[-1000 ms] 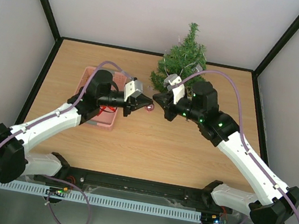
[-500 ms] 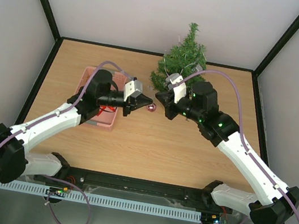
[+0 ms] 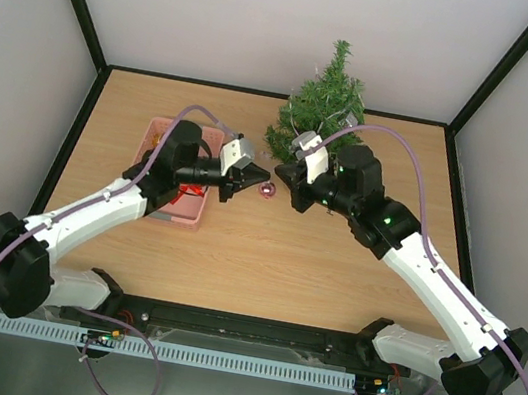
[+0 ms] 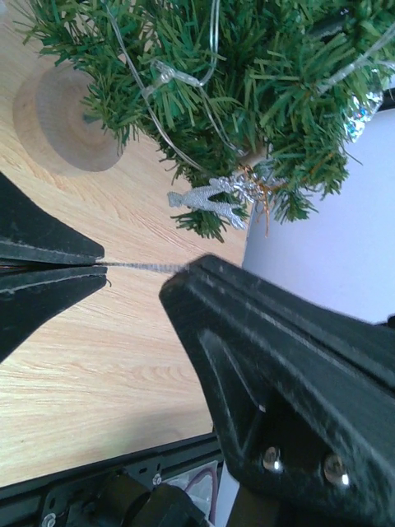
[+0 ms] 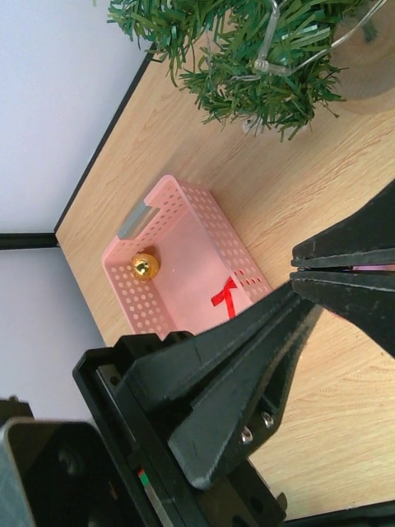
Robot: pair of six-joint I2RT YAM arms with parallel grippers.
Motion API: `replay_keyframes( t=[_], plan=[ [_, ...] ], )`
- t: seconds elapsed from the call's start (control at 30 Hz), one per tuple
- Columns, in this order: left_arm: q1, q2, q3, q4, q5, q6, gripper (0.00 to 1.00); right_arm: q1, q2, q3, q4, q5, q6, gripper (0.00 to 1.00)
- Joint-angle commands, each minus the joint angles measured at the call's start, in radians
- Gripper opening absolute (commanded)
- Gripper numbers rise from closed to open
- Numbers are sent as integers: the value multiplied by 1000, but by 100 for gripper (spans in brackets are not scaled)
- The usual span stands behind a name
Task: Decorate the small christmas tree
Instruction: Hang the decoration item on the Christmas tree.
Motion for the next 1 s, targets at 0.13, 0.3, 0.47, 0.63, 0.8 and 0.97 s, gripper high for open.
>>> replay_keyframes(
  t=[0.13, 0.3, 0.47, 0.63, 0.8, 0.97],
  plan=[
    [27, 73, 43, 58, -23, -34, 2, -3, 23, -27, 29, 78, -5, 2],
    [43, 109, 34, 85, -4, -50, 2, -6, 55, -42, 53, 137, -2, 2],
    [50, 141, 36, 125, -2, -69, 2, -9, 83, -46, 79, 170, 1, 2],
    [54, 202, 66, 142, -3, -89, 2, -16, 106, -49, 102, 193, -1, 2],
    [59, 247, 81, 177, -12, -124, 2, -24, 118, -54, 120, 214, -6, 2],
    [65, 290, 89, 207, -29, -162, 2, -35, 135, -53, 127, 238, -8, 2]
  ],
)
